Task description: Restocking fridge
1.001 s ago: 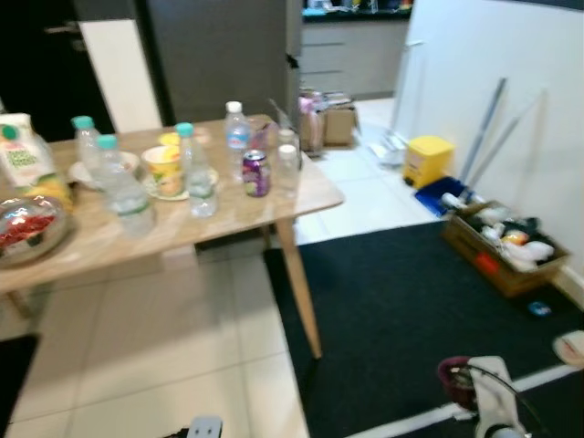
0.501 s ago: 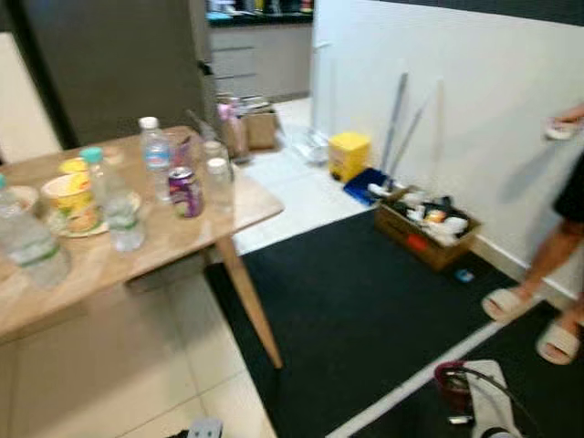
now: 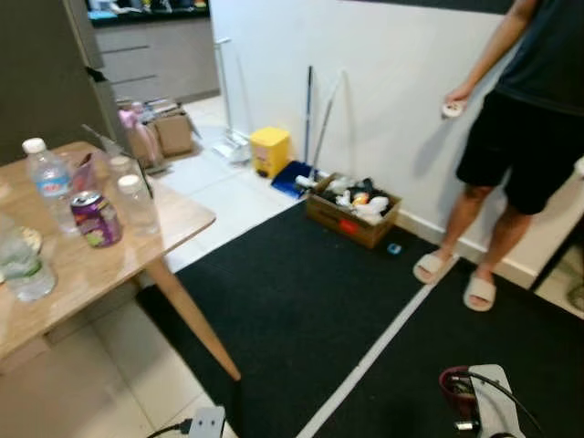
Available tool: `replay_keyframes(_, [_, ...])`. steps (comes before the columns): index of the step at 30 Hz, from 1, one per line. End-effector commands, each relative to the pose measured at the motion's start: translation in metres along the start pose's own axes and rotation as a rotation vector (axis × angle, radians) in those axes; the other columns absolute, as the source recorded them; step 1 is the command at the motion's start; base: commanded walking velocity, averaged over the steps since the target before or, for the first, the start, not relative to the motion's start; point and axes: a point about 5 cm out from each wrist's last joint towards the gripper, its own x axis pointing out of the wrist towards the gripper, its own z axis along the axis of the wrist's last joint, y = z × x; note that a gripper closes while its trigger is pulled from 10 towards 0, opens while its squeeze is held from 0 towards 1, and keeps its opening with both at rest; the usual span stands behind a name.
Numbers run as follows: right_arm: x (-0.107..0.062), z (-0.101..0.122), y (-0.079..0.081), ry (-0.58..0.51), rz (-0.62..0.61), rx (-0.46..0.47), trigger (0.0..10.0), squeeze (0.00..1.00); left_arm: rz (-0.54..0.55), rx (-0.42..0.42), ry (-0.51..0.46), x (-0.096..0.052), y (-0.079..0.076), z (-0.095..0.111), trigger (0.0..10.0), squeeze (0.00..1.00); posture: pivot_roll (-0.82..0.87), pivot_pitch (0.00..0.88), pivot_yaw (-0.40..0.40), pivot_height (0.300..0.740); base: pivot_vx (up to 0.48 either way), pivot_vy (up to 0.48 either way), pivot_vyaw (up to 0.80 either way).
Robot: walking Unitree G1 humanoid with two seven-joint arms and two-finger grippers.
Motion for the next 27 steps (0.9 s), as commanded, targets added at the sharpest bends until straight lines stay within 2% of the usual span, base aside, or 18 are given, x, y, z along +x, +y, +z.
replay_keyframes(1, [0.000,0.001,-0.001,-0.004,-0.004,-0.010,10.0,0.00,-0.004,-0.005,-0.005,0.001,-0.001,0.003,10.0,0.00,-0.05,0.000,0.017,0.740,0.000,0.000,-0.80])
replay_keyframes(8, [-0.001,-0.004,0.003,0.014,0.008,-0.025,10.0,0.00,-0.004,-0.003,0.001,0.001,-0.001,0.002,10.0,0.00,-0.05,0.000,0.015,0.740,0.000,0.000,-0.80])
replay_keyframes(18, [-0.001,-0.005,0.016,0.013,0.052,-0.054,10.0,0.00,-0.004,-0.001,0.002,0.001,0.000,0.003,10.0,0.00,-0.05,0.000,0.015,0.740,0.000,0.000,0.00])
replay_keyframes(27, [-0.002,-0.008,0.016,0.021,0.054,-0.054,10.0,0.00,-0.010,0.003,0.010,0.001,0.000,0.002,10.0,0.00,-0.05,0.000,0.015,0.740,0.000,0.000,0.00])
